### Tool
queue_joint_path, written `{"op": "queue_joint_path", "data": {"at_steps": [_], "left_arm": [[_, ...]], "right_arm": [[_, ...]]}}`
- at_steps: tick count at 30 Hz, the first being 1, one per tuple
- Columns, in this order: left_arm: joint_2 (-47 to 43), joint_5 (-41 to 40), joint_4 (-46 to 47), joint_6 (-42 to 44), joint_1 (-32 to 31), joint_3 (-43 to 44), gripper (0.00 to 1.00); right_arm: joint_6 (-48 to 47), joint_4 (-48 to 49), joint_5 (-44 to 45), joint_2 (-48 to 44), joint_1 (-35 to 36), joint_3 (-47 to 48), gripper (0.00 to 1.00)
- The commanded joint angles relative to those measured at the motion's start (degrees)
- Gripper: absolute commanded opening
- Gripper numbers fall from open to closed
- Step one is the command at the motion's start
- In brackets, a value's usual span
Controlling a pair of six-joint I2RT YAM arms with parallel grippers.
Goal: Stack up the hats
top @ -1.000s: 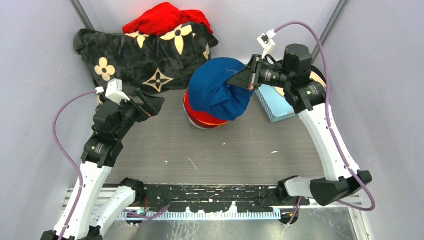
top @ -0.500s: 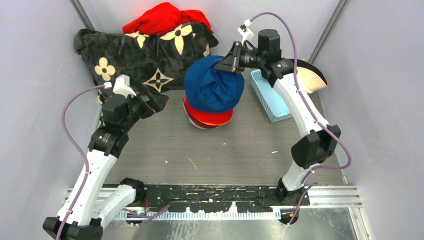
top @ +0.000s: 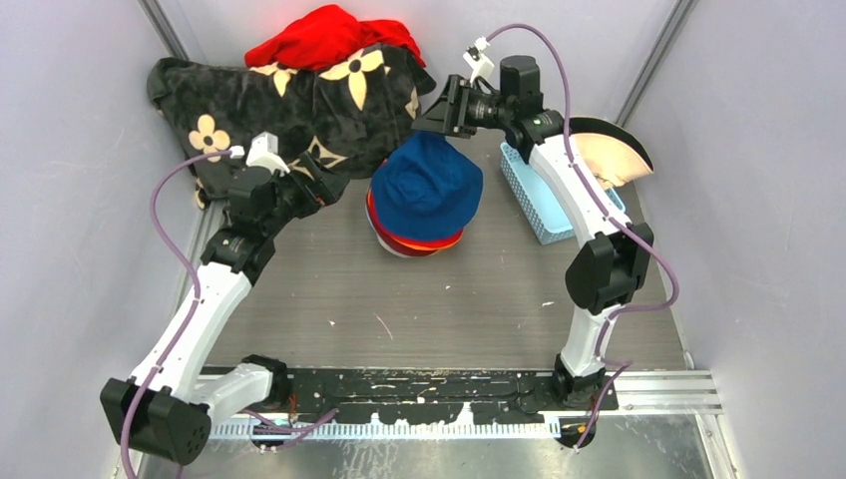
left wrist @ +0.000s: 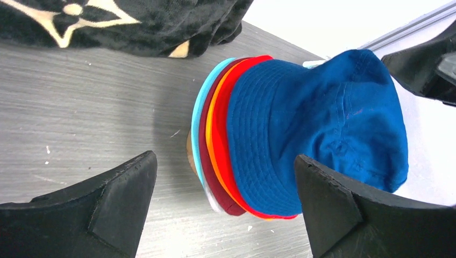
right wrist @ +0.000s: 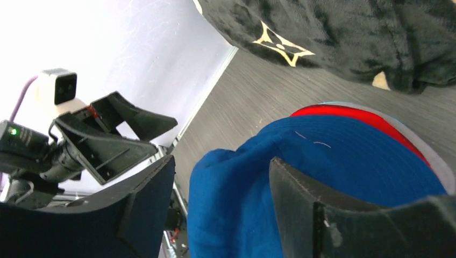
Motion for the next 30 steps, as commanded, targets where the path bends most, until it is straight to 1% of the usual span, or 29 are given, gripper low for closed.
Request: {"op": "queue_joint_path", "data": {"at_steps": [1,5,9,13,14,21,23,24,25,27,30], "left_arm": [[3.1,2.4,9.9,-0.2,-0.1,2.5,0.98],[6.3,3.9,15.3,-1.3,-0.1,2.1,0.98],[9.8,6.4,20.9,-2.9,-0.1,1.6,0.98],[13.7,9.6,25.1,-6.1,-0.1,1.2,0.97],[16.0,10.6,26.4,-7.1,-0.1,0.9,0.97],[22.3,17.0,39.6,-14.6,0.6,-3.4,0.92],[24.1,19.4,43.4,-17.7,1.6,-4.4,0.88],[24.8,20.6,45.8,-19.5,2.2,-5.3,0.83],[25.6,21.8,48.3,-21.2,2.7,-6.3,0.80],[27.4,23.4,52.2,-23.7,3.5,-7.3,0.76],[29.3,25.6,53.0,-24.7,3.8,-6.9,0.74]], "right_arm": [[1.6,11.1,0.0,-7.8,-2.3,-4.8,0.71],[3.1,16.9,2.5,-14.5,-6.5,-13.7,0.72],[0.3,15.6,8.4,-20.8,-10.8,-23.3,0.72],[-0.1,17.5,8.0,-24.7,-14.2,-33.9,0.71],[0.0,18.1,7.3,-25.2,-14.6,-36.4,0.71],[1.6,23.1,4.0,-27.0,-14.9,-44.4,0.69],[2.1,24.2,3.6,-27.4,-14.9,-45.9,0.68],[2.3,24.9,3.4,-27.6,-15.0,-46.6,0.68],[2.6,25.4,3.2,-27.8,-15.0,-47.2,0.68],[3.0,26.1,2.9,-28.1,-15.0,-48.0,0.67],[3.6,27.2,2.5,-28.3,-15.1,-48.9,0.67]]}}
